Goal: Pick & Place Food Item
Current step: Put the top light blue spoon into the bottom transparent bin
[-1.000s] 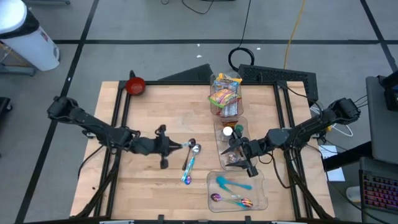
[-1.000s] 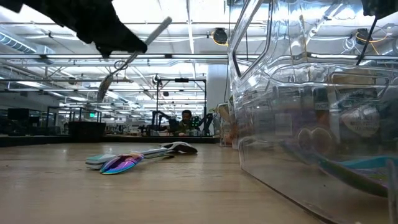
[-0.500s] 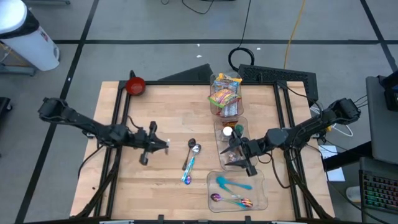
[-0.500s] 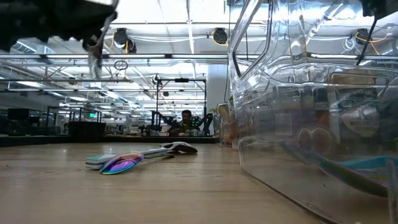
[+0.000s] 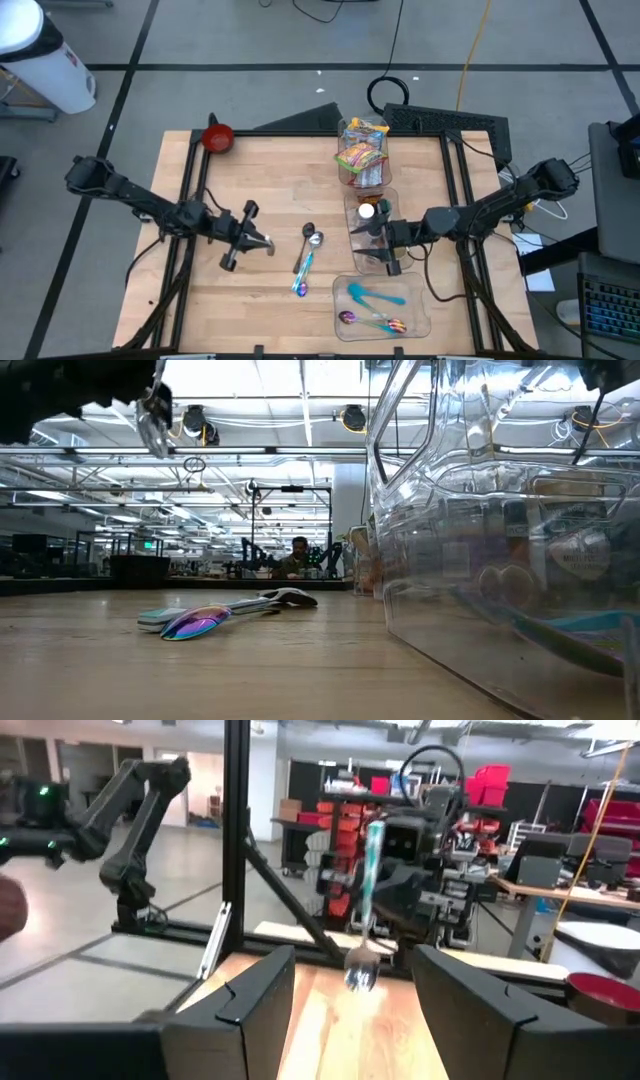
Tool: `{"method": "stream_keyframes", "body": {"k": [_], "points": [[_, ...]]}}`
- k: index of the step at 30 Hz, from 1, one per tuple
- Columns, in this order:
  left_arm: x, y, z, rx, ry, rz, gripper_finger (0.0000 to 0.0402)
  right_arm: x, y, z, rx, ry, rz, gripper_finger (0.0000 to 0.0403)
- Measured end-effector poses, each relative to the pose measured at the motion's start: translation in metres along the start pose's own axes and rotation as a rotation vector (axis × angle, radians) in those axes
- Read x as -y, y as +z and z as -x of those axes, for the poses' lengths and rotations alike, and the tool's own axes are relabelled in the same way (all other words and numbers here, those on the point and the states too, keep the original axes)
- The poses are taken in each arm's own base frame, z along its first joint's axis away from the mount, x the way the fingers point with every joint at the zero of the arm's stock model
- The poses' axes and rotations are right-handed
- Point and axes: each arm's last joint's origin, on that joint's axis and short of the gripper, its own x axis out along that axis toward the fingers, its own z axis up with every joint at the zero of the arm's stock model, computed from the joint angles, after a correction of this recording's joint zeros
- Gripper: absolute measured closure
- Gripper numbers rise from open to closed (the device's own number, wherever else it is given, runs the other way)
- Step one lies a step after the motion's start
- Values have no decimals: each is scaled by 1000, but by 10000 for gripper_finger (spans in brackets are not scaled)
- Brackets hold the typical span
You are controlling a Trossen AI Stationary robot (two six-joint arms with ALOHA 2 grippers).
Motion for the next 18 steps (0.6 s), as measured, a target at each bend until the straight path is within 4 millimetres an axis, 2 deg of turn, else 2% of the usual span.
{"method": "stream_keyframes", "body": {"k": [11, 18], "points": [[-6, -1, -55, -72, 35, -101, 384, 1, -2, -1, -7, -2, -23, 206], [-9, 1, -70, -72, 49, -110, 383, 1, -2, -1, -9, -2, -21, 206]]}}
